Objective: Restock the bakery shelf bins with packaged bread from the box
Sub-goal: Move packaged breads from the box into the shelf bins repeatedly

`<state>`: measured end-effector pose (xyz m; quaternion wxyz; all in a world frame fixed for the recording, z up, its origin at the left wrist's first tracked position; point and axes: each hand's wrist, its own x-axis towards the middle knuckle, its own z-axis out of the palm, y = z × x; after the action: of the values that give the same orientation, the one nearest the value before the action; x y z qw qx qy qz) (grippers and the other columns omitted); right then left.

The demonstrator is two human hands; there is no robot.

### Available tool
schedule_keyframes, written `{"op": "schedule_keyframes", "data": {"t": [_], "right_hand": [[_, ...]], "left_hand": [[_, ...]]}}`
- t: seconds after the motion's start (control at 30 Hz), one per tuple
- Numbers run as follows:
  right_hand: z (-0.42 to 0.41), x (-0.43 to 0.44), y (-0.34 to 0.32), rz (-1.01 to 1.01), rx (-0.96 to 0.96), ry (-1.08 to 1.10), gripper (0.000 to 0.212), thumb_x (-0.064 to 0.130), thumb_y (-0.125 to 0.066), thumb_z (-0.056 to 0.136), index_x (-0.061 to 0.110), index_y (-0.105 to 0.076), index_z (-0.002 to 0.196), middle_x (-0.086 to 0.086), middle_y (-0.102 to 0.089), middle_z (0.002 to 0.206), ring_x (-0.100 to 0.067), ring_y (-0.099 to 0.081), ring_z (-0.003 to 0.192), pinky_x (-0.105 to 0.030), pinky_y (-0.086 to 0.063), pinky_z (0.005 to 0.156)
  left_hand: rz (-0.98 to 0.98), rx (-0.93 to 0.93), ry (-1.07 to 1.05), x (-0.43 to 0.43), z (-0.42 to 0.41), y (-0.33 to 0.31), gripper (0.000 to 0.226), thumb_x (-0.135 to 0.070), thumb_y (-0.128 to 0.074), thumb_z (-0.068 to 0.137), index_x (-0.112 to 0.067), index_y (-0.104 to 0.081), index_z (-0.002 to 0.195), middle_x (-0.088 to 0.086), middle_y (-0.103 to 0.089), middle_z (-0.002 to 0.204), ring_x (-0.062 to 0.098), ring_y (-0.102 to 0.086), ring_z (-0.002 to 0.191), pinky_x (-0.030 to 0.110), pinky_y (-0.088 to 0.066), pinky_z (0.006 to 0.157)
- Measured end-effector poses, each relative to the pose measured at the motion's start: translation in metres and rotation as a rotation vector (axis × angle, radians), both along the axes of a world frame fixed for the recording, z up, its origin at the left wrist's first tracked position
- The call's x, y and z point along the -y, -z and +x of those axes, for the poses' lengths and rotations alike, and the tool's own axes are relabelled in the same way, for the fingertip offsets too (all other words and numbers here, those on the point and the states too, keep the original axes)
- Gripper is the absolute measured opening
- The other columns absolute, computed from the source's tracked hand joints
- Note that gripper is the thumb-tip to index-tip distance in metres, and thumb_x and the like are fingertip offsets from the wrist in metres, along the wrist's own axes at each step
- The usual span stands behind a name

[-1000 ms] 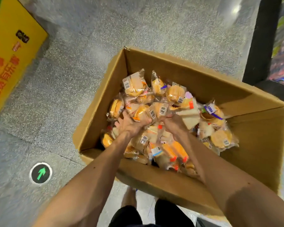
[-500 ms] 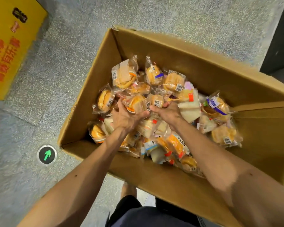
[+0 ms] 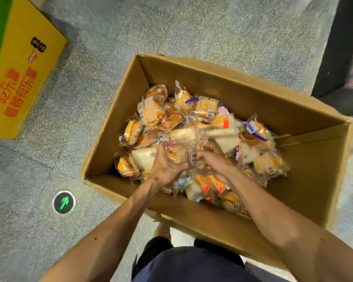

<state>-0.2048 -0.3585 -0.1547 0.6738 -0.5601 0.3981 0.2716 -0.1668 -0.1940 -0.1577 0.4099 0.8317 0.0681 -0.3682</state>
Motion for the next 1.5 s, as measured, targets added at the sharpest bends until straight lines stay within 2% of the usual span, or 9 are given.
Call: {"op": "schedule_keyframes", "data": {"t": [0.1,0.17,0.3,0.53,0.63,0.77,1.17,1.33,1.5], "right_hand": [[-0.019,-0.004,-0.017,0.136,0.039,0.053,0.029,0.044,-0.062,0.092,0.047,-0.054,0.12,0.005,-0.04,0.152,-0.027,-0.039,0.137,-0.056,-0.057,0.086],[-0.029,-0.009,-0.027,0.148,0.01,0.012,0.075,0.067,-0.061,0.083,0.045,-0.031,0.149,0.012,-0.016,0.163,-0.024,-0.024,0.147,-0.053,-0.057,0.086],[-0.042,-0.026,-0.046,0.108,-0.011,-0.021,0.115,0.066,-0.068,0.072,0.036,0.005,0.157,0.009,-0.019,0.159,-0.031,-0.041,0.14,-0.056,-0.055,0.092],[-0.058,-0.058,-0.088,0.17,0.18,0.283,0.117,0.056,-0.091,0.059,0.034,-0.027,0.155,-0.005,-0.035,0.157,-0.032,-0.068,0.11,-0.059,-0.059,0.079],[-0.075,-0.076,-0.114,0.156,0.278,0.495,0.078,0.039,-0.079,0.079,0.016,-0.039,0.143,-0.015,-0.053,0.143,-0.035,-0.068,0.108,-0.063,-0.058,0.073],[-0.108,-0.098,-0.155,0.033,0.314,0.693,0.104,0.042,-0.083,0.059,0.024,-0.03,0.147,-0.012,-0.055,0.133,-0.03,-0.067,0.103,-0.049,-0.061,0.062],[-0.301,-0.14,-0.267,-0.453,0.539,1.08,0.053,0.039,-0.071,0.085,0.03,-0.042,0.128,0.0,-0.061,0.118,-0.031,-0.071,0.1,-0.061,-0.058,0.076],[-0.41,-0.194,-0.305,-0.677,0.487,1.251,0.117,0.061,-0.084,0.06,0.035,-0.016,0.152,0.021,-0.054,0.112,-0.009,-0.068,0.092,-0.047,-0.061,0.079],[-0.524,-0.257,-0.307,-0.806,0.487,1.504,0.105,0.045,-0.086,0.057,0.029,-0.03,0.144,0.003,-0.065,0.115,-0.013,-0.072,0.093,-0.042,-0.061,0.077]], "left_hand": [[-0.004,0.031,0.12,0.004,-0.01,-0.013,0.095,-0.034,-0.091,0.065,-0.025,-0.028,0.135,0.002,-0.042,0.13,0.02,-0.044,0.123,0.032,-0.042,0.098],[-0.01,0.024,0.198,0.003,-0.015,-0.024,0.112,-0.036,-0.089,0.066,-0.032,-0.014,0.149,0.003,-0.033,0.139,0.019,-0.039,0.127,0.032,-0.039,0.101],[0.009,0.035,0.338,0.001,-0.017,-0.055,0.12,-0.031,-0.086,0.068,-0.042,-0.002,0.153,0.01,-0.03,0.146,0.032,-0.034,0.136,0.041,-0.036,0.108],[-0.127,0.16,0.611,-0.023,-0.008,-0.12,0.111,-0.053,-0.082,0.07,-0.052,-0.006,0.151,0.008,-0.024,0.144,0.036,-0.031,0.138,0.043,-0.032,0.111],[-0.29,0.154,0.631,-0.041,-0.005,-0.142,0.083,-0.062,-0.065,0.083,-0.052,-0.019,0.151,0.003,-0.027,0.146,0.025,-0.031,0.139,0.034,-0.023,0.111],[-0.444,0.194,0.674,-0.048,-0.012,-0.154,0.057,-0.087,-0.039,0.078,-0.068,-0.036,0.132,-0.006,-0.035,0.154,0.019,-0.027,0.144,0.049,-0.02,0.121],[-0.759,0.027,1.04,0.008,-0.177,-0.237,0.076,-0.081,-0.07,0.061,-0.066,-0.04,0.13,-0.005,-0.046,0.136,0.016,-0.047,0.127,0.045,-0.043,0.109],[-0.847,0.078,1.266,0.018,-0.3,-0.261,0.071,-0.091,-0.064,0.055,-0.07,-0.043,0.12,-0.001,-0.054,0.135,0.021,-0.057,0.12,0.049,-0.05,0.1],[-1.03,0.066,1.512,-0.02,-0.438,-0.291,0.059,-0.047,-0.072,0.072,-0.037,-0.055,0.127,0.0,-0.068,0.113,0.013,-0.066,0.102,0.027,-0.056,0.086]]}}
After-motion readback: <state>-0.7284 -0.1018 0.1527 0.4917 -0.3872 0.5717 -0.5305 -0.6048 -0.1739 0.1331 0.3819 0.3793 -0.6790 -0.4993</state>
